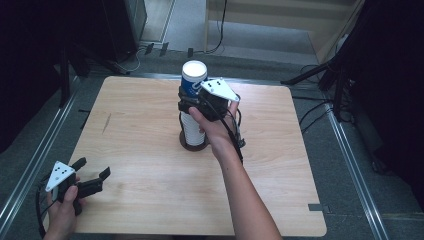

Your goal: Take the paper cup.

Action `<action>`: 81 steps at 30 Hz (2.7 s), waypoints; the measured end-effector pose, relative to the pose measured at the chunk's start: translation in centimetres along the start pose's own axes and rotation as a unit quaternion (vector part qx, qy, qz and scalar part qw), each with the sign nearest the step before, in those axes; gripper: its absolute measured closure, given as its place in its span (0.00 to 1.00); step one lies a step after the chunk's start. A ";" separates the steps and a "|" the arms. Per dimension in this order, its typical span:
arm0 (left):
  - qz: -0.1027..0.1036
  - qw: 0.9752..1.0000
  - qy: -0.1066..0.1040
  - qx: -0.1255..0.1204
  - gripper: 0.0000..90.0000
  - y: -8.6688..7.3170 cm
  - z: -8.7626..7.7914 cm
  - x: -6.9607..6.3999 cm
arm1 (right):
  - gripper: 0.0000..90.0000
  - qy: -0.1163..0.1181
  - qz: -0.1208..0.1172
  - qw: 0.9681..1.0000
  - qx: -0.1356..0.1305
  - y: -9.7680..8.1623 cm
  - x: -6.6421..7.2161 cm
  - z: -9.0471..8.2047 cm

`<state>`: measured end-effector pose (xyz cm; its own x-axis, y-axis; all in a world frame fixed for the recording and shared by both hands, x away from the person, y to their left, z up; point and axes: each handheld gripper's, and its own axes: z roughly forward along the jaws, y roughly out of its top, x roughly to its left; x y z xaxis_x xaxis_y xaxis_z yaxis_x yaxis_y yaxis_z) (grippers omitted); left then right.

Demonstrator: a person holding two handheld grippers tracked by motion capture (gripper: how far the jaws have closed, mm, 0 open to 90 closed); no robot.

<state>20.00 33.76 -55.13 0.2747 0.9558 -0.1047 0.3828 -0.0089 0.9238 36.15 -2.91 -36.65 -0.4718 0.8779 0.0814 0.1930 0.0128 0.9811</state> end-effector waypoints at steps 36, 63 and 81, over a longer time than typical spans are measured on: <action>0.000 1.000 0.003 0.000 0.08 0.0 0.0 0.0 | 0.19 -0.009 -0.020 1.000 0.010 -0.2 0.5 1.3; 0.001 1.000 0.005 0.000 0.08 0.0 0.0 -0.1 | 0.21 -0.009 -0.027 1.000 -0.005 1.0 0.7 1.0; 0.005 1.000 0.009 0.001 0.08 0.0 0.1 -0.2 | 0.21 -0.016 -0.034 0.999 -0.020 3.5 1.1 0.6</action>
<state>20.06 33.58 -55.12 0.2626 0.9607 -0.0896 0.3827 -0.0185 0.9237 36.82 -1.66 -33.26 -0.4554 0.8902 0.0087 0.1255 0.0545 0.9906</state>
